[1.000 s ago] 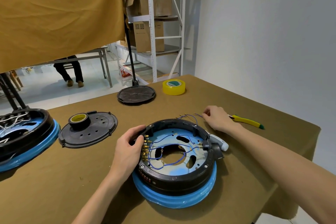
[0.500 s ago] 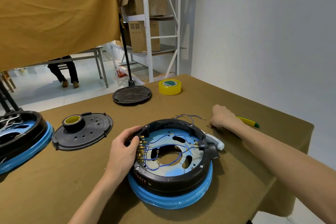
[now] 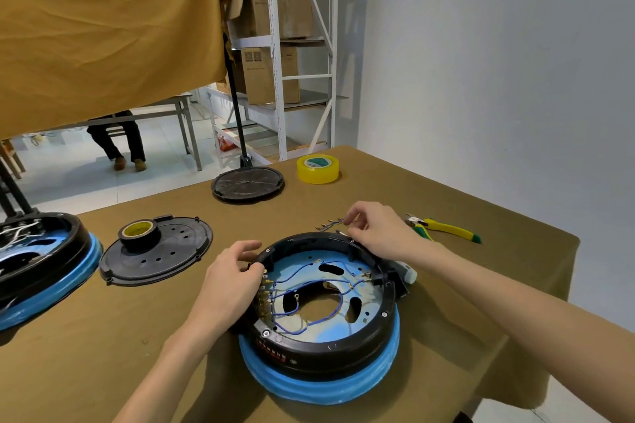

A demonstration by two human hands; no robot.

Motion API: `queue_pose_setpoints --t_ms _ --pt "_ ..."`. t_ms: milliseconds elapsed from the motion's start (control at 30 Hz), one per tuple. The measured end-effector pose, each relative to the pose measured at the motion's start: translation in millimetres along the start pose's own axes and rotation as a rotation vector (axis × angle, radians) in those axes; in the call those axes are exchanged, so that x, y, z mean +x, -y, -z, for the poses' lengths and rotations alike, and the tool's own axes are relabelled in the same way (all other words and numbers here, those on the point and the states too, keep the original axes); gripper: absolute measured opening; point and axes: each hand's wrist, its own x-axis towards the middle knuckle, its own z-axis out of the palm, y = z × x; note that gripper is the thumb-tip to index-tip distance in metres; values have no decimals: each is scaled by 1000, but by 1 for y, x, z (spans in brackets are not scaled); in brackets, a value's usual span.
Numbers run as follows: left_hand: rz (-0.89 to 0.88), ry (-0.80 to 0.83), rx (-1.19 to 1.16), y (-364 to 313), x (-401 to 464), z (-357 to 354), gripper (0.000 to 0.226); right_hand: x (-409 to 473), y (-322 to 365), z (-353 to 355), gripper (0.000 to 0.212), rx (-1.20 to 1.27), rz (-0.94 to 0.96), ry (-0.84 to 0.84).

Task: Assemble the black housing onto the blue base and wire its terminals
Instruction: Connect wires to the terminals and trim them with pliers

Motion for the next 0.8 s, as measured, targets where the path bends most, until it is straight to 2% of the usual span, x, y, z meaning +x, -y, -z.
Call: queue_pose_setpoints --t_ms 100,167,200,233,333,433,600,800 --pt "19 -11 -55 4 0 4 25 -9 10 -5 7 -1 104 -126" --pt "28 -8 -130 6 -1 6 20 -10 22 -4 5 90 188 -229" --pt "43 13 -170 7 -1 7 19 -10 30 -4 4 184 191 -221" --pt "62 41 -202 7 -2 7 19 -9 37 -5 4 318 157 -151" --pt "101 93 -257 8 -3 6 19 -7 58 -15 14 669 -44 255" --pt "91 107 -261 9 -4 7 17 -5 69 -31 24 673 -131 543" --pt "53 32 -288 11 -3 2 15 5 77 -51 15 650 -241 609" --pt "58 20 -336 15 0 -2 14 18 74 -63 9 689 -313 584"
